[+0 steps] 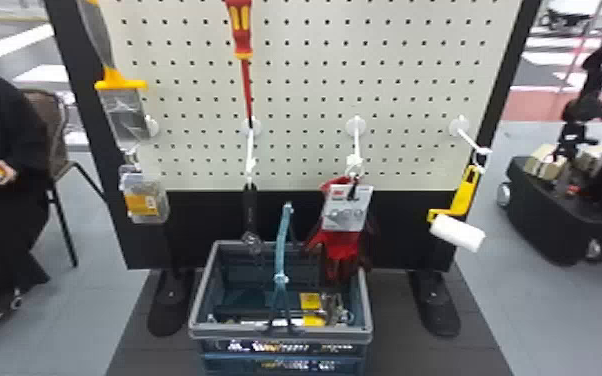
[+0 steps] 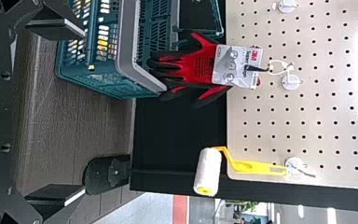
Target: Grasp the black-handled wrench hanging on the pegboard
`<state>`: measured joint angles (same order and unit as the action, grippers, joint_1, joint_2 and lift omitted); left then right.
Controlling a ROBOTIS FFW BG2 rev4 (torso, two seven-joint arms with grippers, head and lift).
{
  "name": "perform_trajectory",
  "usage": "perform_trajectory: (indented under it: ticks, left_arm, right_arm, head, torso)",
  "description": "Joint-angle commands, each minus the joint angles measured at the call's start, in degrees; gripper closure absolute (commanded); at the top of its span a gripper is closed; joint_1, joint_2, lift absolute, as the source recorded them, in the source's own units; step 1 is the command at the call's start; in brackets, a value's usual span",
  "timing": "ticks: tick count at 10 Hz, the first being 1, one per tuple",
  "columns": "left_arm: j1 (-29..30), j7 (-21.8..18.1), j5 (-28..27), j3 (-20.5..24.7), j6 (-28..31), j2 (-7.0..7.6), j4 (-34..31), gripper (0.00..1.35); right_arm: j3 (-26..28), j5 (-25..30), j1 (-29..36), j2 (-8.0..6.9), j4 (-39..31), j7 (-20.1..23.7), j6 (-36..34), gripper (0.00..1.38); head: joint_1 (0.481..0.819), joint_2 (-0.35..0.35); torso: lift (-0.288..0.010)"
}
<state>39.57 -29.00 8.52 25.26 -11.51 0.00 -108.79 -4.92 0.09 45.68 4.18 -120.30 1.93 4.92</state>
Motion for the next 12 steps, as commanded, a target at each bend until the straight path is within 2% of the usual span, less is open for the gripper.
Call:
perform_trajectory:
  ticks: [1, 6, 8, 10, 12]
  left_arm:
    - [0.1, 0.0, 0.0, 0.1, 0.0, -0.15, 0.0, 0.2]
    - [-0.3, 0.1, 0.2, -0.6, 0.8, -0.15, 0.0, 0.2]
    - [-1.5, 0.0, 1.4, -3.1, 2.0, -0.15, 0.0, 0.2]
    - [-3.7, 0.0, 2.5, -4.6, 3.8, -0.15, -0.1, 0.2]
    - [-8.5, -1.5, 1.5, -5.8, 6.9, 0.18, 0.0, 0.2]
  right_arm:
    - [0.0, -0.1, 0.0, -0.05, 0.1, 0.0, 0.0, 0.13]
    - [0.0, -0.2, 0.0, -0.05, 0.3, 0.0, 0.0, 0.13]
    - [0.0, -0.3, 0.0, -0.05, 0.3, 0.0, 0.0, 0.13]
    - [0.0, -0.3, 0.1, 0.04, 0.3, 0.0, -0.1, 0.13]
    - [0.0, -0.3, 0.2, 0.04, 0.3, 0.0, -0.1, 0.13]
  head:
    - [0.549, 0.0]
    - [0.549, 0.0]
    - [0.549, 0.0]
    - [0.549, 0.0]
    - [0.549, 0.0]
  torso:
    - [-0.1]
    - [-0.1]
    - [-0.1]
    - [-0.1]
    - [-0.1]
